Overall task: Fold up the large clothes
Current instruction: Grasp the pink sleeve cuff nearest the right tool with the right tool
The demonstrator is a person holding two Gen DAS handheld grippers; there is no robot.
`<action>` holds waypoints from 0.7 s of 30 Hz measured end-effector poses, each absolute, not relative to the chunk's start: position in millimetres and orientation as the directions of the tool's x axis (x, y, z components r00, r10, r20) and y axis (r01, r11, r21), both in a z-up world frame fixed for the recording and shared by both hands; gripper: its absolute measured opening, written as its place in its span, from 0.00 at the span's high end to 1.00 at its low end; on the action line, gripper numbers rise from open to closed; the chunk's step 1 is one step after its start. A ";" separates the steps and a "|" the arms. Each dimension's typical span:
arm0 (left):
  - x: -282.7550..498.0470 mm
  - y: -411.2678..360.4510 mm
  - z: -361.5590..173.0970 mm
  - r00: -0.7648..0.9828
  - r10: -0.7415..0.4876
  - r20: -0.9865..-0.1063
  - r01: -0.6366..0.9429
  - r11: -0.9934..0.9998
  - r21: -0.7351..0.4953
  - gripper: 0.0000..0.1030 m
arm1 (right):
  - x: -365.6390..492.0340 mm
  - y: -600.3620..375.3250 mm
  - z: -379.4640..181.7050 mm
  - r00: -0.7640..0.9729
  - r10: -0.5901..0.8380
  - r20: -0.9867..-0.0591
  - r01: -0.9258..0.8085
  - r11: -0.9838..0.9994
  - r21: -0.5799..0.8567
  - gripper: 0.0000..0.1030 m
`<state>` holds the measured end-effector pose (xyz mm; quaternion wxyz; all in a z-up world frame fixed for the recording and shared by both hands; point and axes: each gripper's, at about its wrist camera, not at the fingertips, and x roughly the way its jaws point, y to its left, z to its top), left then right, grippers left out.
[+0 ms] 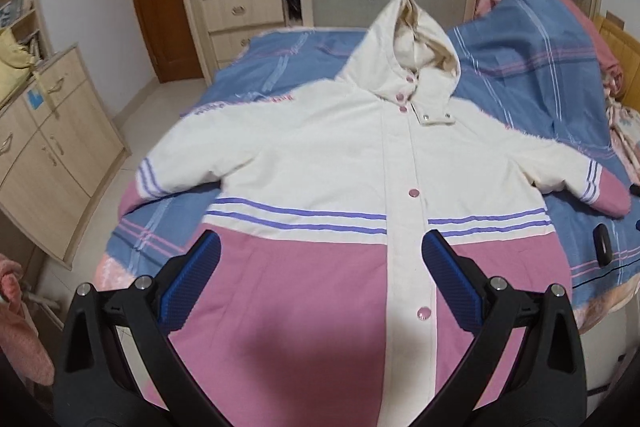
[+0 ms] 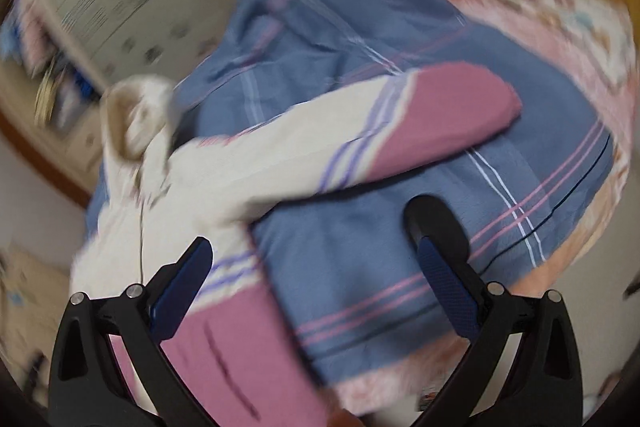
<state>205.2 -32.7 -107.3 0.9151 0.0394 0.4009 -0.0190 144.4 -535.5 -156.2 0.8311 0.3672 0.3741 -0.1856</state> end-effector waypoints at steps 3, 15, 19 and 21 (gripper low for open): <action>239.3 -49.8 -136.7 0.616 -0.018 -0.787 0.094 0.994 0.051 0.02 | 148.1 -609.8 -199.0 0.646 -0.021 -0.763 0.672 0.489 0.556 0.01; 296.5 -72.9 -204.0 0.493 0.016 -0.870 0.114 0.990 0.083 0.02 | 189.2 -688.6 -263.9 0.793 0.067 -0.606 0.568 0.279 0.774 0.54; 294.0 -67.5 -206.0 0.485 0.019 -0.874 0.110 0.991 0.082 0.02 | 192.9 -680.0 -220.6 0.794 -0.028 -0.607 0.578 0.344 0.740 0.90; 292.5 -61.7 -200.9 0.493 0.017 -0.870 0.099 0.992 0.075 0.02 | 201.2 -663.1 -184.5 0.796 -0.111 -0.595 0.573 0.457 0.681 0.91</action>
